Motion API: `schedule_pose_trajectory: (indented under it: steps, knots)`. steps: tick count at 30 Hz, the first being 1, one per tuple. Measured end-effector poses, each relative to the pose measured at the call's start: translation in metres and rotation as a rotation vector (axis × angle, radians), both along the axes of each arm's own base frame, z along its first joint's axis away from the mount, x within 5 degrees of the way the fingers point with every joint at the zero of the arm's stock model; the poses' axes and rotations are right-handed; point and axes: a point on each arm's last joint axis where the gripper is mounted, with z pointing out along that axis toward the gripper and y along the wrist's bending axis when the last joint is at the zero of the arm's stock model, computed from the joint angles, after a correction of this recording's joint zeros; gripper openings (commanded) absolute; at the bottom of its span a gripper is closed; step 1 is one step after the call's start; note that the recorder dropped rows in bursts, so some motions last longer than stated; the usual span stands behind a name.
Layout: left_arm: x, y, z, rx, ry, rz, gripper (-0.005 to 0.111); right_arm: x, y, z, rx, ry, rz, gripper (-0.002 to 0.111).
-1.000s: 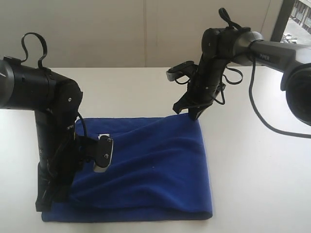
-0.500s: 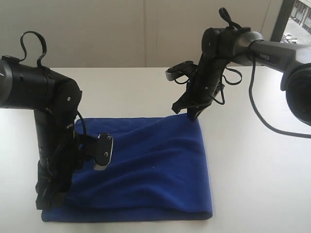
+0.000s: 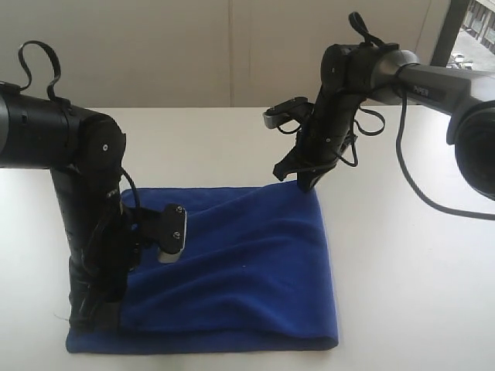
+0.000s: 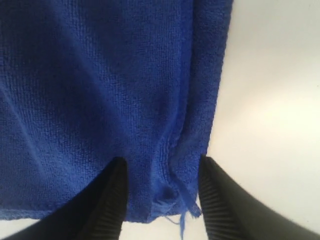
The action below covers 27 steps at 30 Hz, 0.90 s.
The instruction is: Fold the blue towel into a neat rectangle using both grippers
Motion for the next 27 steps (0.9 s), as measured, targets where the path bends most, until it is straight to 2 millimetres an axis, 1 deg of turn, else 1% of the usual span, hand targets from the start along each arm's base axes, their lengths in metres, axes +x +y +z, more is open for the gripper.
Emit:
schedule_pose_trajectory:
  steps: [7, 11, 14, 17, 19, 25, 27]
  knots:
    - [0.0, 0.0, -0.007, 0.023, 0.028, -0.008, 0.049, 0.0, 0.001, 0.0, 0.008, 0.001, 0.0, 0.0]
    - [-0.005, 0.005, -0.011, 0.053, 0.059, -0.017, 0.049, 0.0, 0.001, 0.0, 0.016, 0.002, -0.001, 0.0]
    - [-0.01, 0.009, -0.016, 0.072, 0.079, -0.021, 0.043, 0.0, 0.002, 0.0, 0.02, 0.003, -0.002, 0.0]
    - [-0.011, 0.01, -0.018, 0.08, 0.087, -0.02, 0.033, 0.0, 0.002, 0.0, 0.022, 0.003, -0.002, 0.0]
    - [-0.011, 0.01, -0.018, 0.08, 0.087, -0.018, 0.029, 0.0, 0.002, 0.0, 0.022, 0.003, -0.002, 0.0]
    - [-0.009, 0.011, -0.018, 0.095, 0.059, -0.031, 0.028, 0.0, 0.002, 0.0, 0.023, 0.003, -0.001, 0.0]
    - [-0.008, 0.012, -0.018, 0.103, 0.052, -0.034, 0.026, 0.0, 0.002, 0.0, 0.025, 0.003, -0.002, 0.0]
